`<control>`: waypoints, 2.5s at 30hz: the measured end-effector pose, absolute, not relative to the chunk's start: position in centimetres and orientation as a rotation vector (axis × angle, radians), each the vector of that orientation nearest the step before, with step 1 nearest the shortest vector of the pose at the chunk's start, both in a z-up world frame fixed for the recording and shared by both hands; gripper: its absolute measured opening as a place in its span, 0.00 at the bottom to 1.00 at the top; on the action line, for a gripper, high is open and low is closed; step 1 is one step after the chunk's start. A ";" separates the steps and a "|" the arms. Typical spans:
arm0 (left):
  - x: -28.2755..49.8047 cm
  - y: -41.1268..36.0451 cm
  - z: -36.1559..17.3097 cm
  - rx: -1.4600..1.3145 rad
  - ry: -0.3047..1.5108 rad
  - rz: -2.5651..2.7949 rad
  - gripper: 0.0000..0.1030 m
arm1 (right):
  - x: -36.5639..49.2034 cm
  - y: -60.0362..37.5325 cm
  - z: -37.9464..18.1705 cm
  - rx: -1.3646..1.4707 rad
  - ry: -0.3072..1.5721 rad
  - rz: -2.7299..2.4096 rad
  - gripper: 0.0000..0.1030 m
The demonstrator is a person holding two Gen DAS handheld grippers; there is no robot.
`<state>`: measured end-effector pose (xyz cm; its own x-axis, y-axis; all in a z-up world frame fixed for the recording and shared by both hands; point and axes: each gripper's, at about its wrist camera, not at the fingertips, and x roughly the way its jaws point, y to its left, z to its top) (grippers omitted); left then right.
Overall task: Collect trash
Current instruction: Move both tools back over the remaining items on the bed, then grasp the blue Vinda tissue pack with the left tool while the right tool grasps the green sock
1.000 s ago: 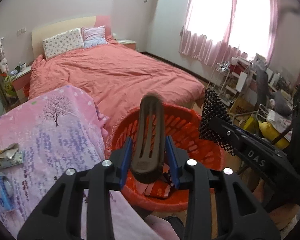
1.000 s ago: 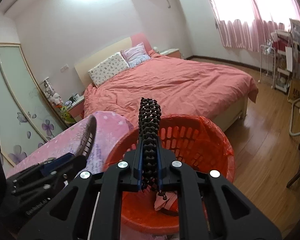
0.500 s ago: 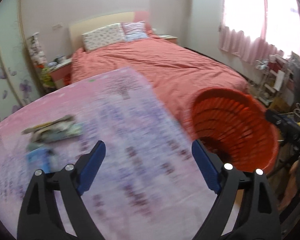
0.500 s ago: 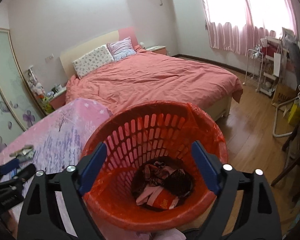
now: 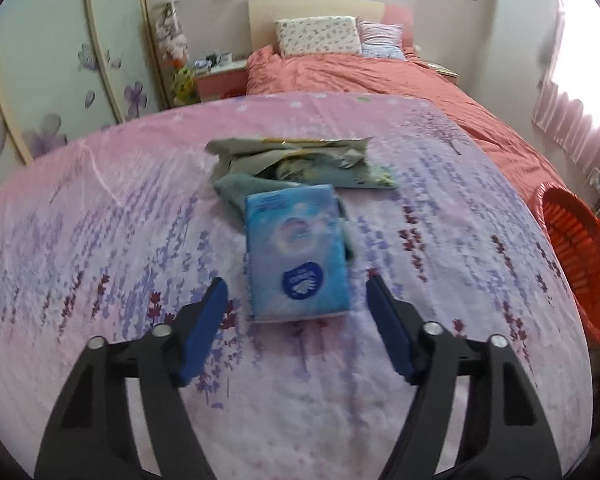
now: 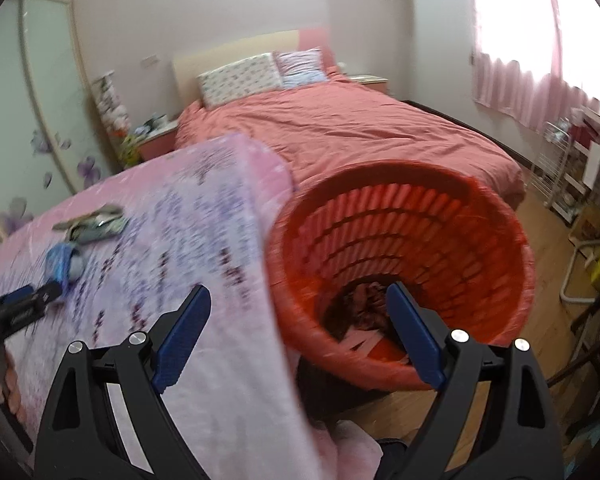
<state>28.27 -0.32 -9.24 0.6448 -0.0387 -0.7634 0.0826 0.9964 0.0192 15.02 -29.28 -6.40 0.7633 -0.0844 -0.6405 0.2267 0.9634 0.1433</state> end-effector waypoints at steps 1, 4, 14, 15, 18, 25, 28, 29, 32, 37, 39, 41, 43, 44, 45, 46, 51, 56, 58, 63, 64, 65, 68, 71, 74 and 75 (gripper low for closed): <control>28.6 -0.1 -9.4 0.044 0.875 -0.071 0.60 | 15.1 -28.9 -6.4 0.212 0.686 -0.162 0.86; 29.3 0.0 -9.7 0.023 0.889 -0.083 0.53 | 15.3 -27.6 -6.3 0.199 0.695 -0.140 0.86; 29.7 3.5 -9.8 0.009 0.899 -0.024 0.50 | 16.6 -23.2 -6.1 0.155 0.710 -0.060 0.86; 29.5 4.5 -9.8 0.019 0.897 -0.004 0.50 | 16.8 -22.6 -6.1 0.147 0.712 -0.045 0.86; 29.5 7.5 -9.6 0.038 0.894 0.065 0.50 | 17.4 -20.5 -6.2 0.121 0.717 0.003 0.86; 30.2 12.7 -9.7 -0.008 0.911 0.098 0.51 | 20.0 -15.2 -6.4 0.078 0.725 0.125 0.84; 30.2 13.3 -9.9 -0.028 0.908 0.074 0.51 | 21.7 -12.9 -6.6 0.082 0.737 0.179 0.76; 30.2 13.5 -9.9 -0.034 0.908 0.072 0.51 | 22.4 -12.3 -6.6 0.088 0.744 0.196 0.74; 30.0 13.4 -10.0 -0.028 0.910 0.075 0.52 | 24.7 -10.5 -7.1 0.112 0.779 0.225 0.68; 29.8 13.4 -10.1 -0.023 0.912 0.076 0.52 | 28.2 -8.0 -8.3 0.132 0.862 0.223 0.55; 30.0 13.5 -10.2 -0.024 0.912 0.077 0.53 | 28.7 -7.9 -8.2 0.142 0.856 0.222 0.46; 30.0 13.5 -10.2 -0.024 0.912 0.077 0.53 | 29.0 -7.7 -8.4 0.142 0.868 0.223 0.27; 30.0 13.5 -10.2 -0.023 0.912 0.077 0.53 | 28.4 -7.9 -8.2 0.137 0.861 0.223 0.12; 30.1 13.5 -10.2 -0.024 0.912 0.077 0.54 | 28.1 -8.1 -8.3 0.133 0.858 0.219 0.12; 30.1 13.5 -10.2 -0.025 0.912 0.076 0.54 | 27.5 -8.6 -8.2 0.134 0.855 0.213 0.11; 30.1 13.5 -10.2 -0.026 0.912 0.076 0.54 | 26.8 -9.2 -8.2 0.135 0.853 0.201 0.11; 30.1 13.5 -10.2 -0.024 0.912 0.077 0.54 | 23.7 -13.1 -8.2 0.134 0.837 0.108 0.11; 30.0 13.5 -10.3 -0.022 0.912 0.078 0.54 | 21.3 -16.0 -8.4 0.142 0.851 0.114 0.12; 30.0 13.5 -10.3 -0.022 0.912 0.079 0.54 | 21.1 -16.4 -8.3 0.147 0.848 0.128 0.47; 30.0 13.4 -10.3 -0.022 0.913 0.079 0.54 | 22.5 -15.7 -8.0 0.178 0.824 0.132 0.68; 30.0 13.4 -10.3 -0.021 0.913 0.079 0.54 | 23.0 -15.4 -8.0 0.177 0.830 0.131 0.68; 30.0 13.4 -10.3 -0.022 0.913 0.079 0.54 | 23.5 -15.1 -8.2 0.169 0.837 0.126 0.68; 30.0 13.4 -10.3 -0.023 0.913 0.079 0.54 | 24.9 -14.0 -8.7 0.140 0.857 0.115 0.68; 30.0 13.4 -10.3 -0.023 0.913 0.079 0.54 | 25.1 -13.3 -9.0 0.094 0.865 0.090 0.54; 30.0 13.4 -10.3 -0.023 0.913 0.079 0.54 | 24.7 -13.9 -9.0 0.105 0.863 0.075 0.31; 30.0 13.4 -10.3 -0.023 0.913 0.079 0.54 | 24.5 -14.3 -9.1 0.122 0.863 0.069 0.25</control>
